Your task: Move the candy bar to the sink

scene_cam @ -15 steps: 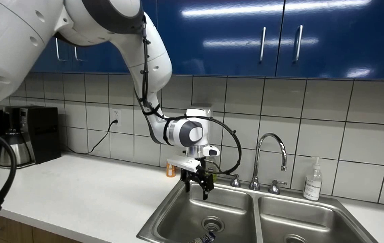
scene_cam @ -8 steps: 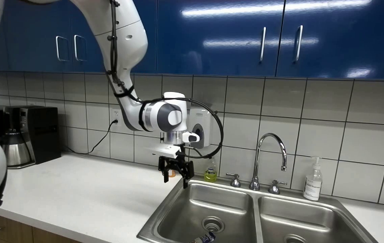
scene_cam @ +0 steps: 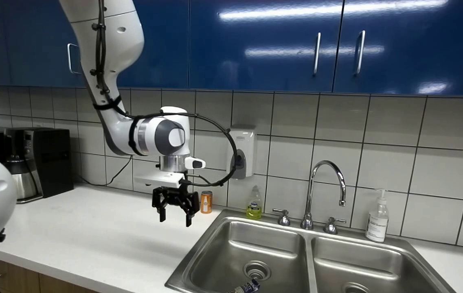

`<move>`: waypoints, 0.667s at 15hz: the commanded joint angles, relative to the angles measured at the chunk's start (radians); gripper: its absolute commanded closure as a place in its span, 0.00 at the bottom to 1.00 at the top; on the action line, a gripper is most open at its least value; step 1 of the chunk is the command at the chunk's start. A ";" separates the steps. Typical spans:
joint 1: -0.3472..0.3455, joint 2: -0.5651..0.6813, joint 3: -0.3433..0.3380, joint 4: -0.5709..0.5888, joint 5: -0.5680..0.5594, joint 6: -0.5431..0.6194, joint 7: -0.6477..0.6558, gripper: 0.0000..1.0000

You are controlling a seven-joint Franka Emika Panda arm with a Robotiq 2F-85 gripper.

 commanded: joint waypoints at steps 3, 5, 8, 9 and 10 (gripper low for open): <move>0.032 -0.117 0.074 -0.115 -0.004 -0.021 -0.068 0.00; 0.045 -0.141 0.093 -0.141 -0.002 -0.022 -0.083 0.00; 0.062 -0.167 0.113 -0.166 -0.002 -0.024 -0.102 0.00; 0.067 -0.174 0.117 -0.171 -0.006 -0.023 -0.101 0.00; 0.072 -0.183 0.122 -0.176 -0.016 -0.024 -0.101 0.00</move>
